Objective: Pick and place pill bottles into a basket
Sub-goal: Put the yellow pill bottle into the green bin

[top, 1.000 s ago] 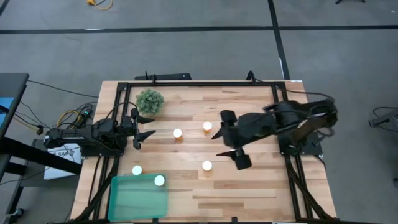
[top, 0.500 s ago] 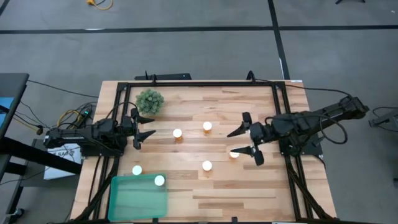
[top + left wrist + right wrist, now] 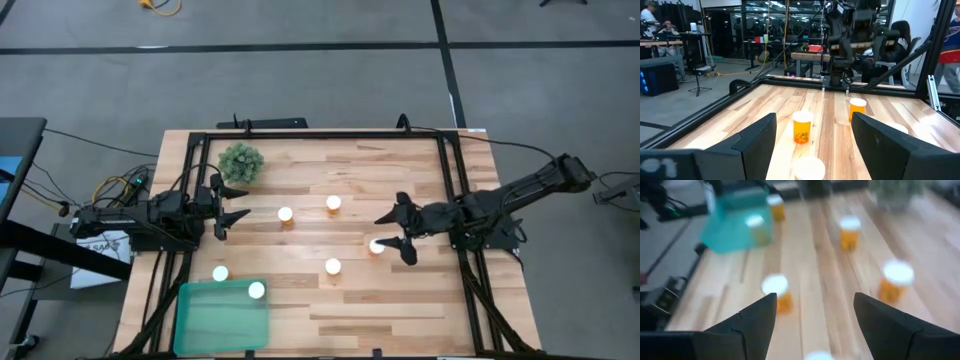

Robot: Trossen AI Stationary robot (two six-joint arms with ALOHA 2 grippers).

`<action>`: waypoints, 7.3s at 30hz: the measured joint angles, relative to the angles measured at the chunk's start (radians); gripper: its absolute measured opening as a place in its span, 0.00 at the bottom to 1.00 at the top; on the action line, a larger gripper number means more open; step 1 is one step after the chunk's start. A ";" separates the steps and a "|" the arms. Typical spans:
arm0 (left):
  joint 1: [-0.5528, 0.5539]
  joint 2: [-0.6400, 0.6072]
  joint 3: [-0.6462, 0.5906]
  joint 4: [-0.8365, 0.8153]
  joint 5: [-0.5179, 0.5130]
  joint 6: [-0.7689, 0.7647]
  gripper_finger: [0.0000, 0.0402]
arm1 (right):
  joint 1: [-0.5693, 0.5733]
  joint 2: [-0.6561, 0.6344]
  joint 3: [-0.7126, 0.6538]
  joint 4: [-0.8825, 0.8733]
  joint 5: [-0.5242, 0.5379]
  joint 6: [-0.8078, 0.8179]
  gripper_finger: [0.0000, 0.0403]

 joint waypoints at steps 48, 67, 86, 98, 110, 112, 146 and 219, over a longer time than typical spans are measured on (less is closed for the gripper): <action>0.000 0.000 0.000 0.000 0.000 0.001 0.62 | 0.098 0.444 -0.082 0.144 0.113 0.274 0.64; 0.000 0.000 0.000 0.000 0.000 0.006 0.62 | 0.094 0.441 -0.019 0.164 0.102 0.230 0.49; 0.000 0.000 0.000 0.000 0.000 0.000 0.62 | 0.088 0.560 0.507 0.124 0.023 -0.221 0.46; 0.000 0.000 0.000 0.000 0.000 0.006 0.62 | 0.073 0.934 0.764 0.459 -0.240 -0.331 0.48; 0.000 0.000 0.000 0.000 0.000 0.006 0.62 | 0.054 1.301 1.099 0.515 -0.343 -0.268 0.45; 0.000 0.000 0.000 0.000 0.000 0.004 0.62 | 0.051 1.344 1.148 0.497 -0.348 -0.264 0.46; 0.000 0.000 0.000 0.000 0.000 0.006 0.62 | 0.004 1.539 1.286 0.351 -0.442 -0.204 0.51; 0.000 0.000 0.000 0.000 0.000 0.001 0.62 | 0.051 0.798 0.422 0.123 -0.023 -0.072 0.61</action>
